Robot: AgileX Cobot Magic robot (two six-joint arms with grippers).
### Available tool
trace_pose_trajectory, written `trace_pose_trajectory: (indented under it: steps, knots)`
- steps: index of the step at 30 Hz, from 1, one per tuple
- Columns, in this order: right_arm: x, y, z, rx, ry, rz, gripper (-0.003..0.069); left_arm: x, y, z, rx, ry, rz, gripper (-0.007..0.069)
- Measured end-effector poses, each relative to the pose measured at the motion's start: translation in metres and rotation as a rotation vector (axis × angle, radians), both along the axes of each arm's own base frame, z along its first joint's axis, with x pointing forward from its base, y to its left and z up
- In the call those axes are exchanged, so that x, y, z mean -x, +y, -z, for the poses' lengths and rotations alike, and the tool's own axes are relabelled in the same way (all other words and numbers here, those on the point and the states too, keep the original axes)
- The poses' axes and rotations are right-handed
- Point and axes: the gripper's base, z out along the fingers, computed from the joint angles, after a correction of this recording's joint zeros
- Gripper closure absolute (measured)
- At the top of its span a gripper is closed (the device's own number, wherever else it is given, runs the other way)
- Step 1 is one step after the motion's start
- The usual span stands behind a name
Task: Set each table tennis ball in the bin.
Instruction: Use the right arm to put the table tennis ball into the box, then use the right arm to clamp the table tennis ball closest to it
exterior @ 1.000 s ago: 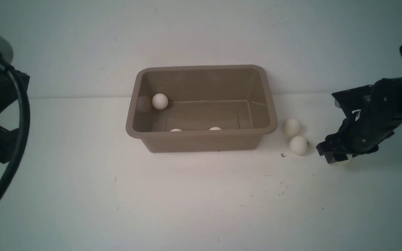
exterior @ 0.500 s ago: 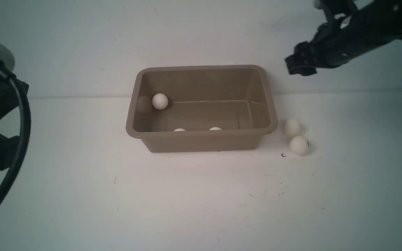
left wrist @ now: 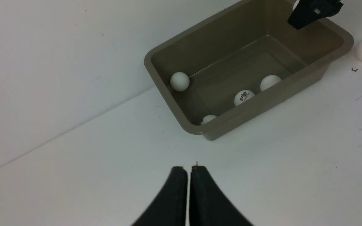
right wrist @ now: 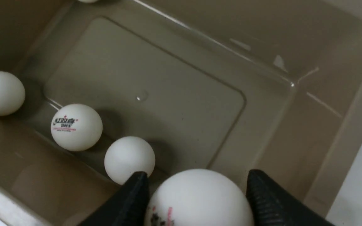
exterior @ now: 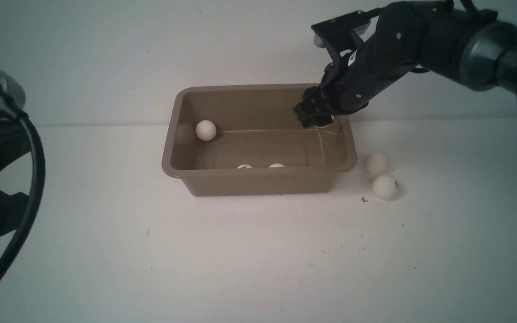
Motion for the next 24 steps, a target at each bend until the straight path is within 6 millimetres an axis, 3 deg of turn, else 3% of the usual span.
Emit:
trace_pose_trajectory:
  steps: [4, 7, 10, 13, 19, 24]
  knots:
    - [0.000, -0.001, -0.002, 0.007, -0.001, -0.003, 0.0223, 0.000, 0.000, 0.000, 0.000, 0.000, 0.000, 0.0629]
    - [0.000, -0.003, -0.016, 0.037, -0.030, -0.012, 0.0201, 0.000, 0.000, 0.000, 0.000, 0.000, 0.000, 0.0629]
    - [0.003, -0.018, -0.046, 0.099, -0.057, 0.001, 0.0194, 0.000, 0.000, 0.000, 0.000, 0.001, 0.000, 0.0629]
    - [0.005, -0.039, -0.056, 0.139, -0.018, 0.057, 0.0193, 0.000, 0.000, 0.000, -0.001, 0.002, 0.000, 0.0629]
    - [0.002, -0.097, -0.041, 0.176, 0.158, 0.198, 0.0193, 0.000, 0.000, 0.000, -0.001, 0.003, 0.000, 0.0629]
    - [0.006, -0.103, -0.016, 0.130, 0.257, 0.201, 0.0193, 0.000, 0.000, 0.000, -0.001, 0.004, 0.000, 0.0629]
